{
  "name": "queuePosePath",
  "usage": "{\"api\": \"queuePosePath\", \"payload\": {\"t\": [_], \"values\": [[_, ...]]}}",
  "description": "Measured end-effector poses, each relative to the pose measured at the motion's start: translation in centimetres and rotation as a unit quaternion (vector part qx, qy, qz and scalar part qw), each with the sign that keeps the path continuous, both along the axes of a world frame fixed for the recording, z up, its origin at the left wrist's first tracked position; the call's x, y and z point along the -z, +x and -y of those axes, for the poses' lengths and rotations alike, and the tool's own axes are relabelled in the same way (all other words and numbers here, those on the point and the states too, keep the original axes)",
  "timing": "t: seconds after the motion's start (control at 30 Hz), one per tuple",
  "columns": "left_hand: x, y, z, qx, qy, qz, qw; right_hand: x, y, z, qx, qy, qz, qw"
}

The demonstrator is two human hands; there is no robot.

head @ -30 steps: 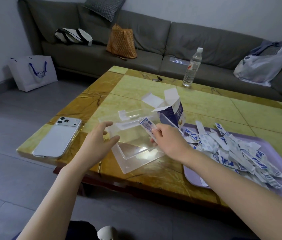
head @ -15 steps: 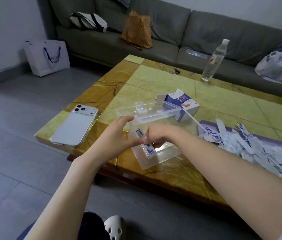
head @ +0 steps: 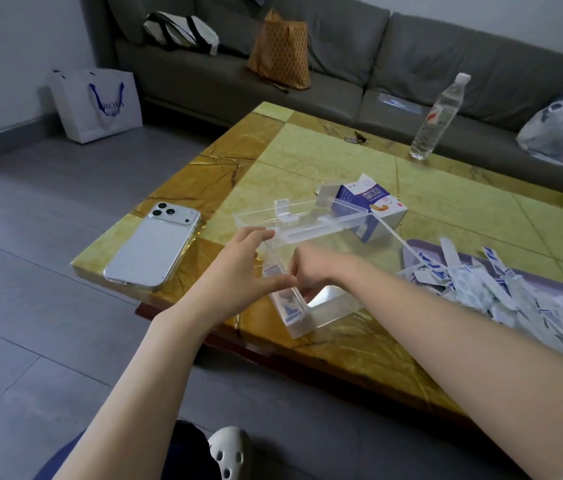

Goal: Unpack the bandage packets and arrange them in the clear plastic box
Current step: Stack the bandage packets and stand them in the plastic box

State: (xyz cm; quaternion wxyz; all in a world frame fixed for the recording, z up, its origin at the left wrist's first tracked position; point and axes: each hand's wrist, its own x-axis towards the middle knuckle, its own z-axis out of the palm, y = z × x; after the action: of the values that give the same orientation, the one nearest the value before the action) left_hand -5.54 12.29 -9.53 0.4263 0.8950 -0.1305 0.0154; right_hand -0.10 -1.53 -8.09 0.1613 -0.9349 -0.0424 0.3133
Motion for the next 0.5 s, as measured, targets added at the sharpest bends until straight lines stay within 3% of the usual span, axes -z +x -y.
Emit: {"api": "queuePosePath", "payload": {"t": [0.23, 0.5], "values": [[-0.2, -0.1, 0.0, 0.0, -0.014, -0.017, 1.0, -0.7, -0.6, 0.3, 0.035, 0.058, 0.014, 0.998], [-0.3, -0.2, 0.1, -0.002, -0.019, -0.036, 0.999, -1.6, -1.5, 0.0, 0.03, 0.057, -0.011, 0.998]]}}
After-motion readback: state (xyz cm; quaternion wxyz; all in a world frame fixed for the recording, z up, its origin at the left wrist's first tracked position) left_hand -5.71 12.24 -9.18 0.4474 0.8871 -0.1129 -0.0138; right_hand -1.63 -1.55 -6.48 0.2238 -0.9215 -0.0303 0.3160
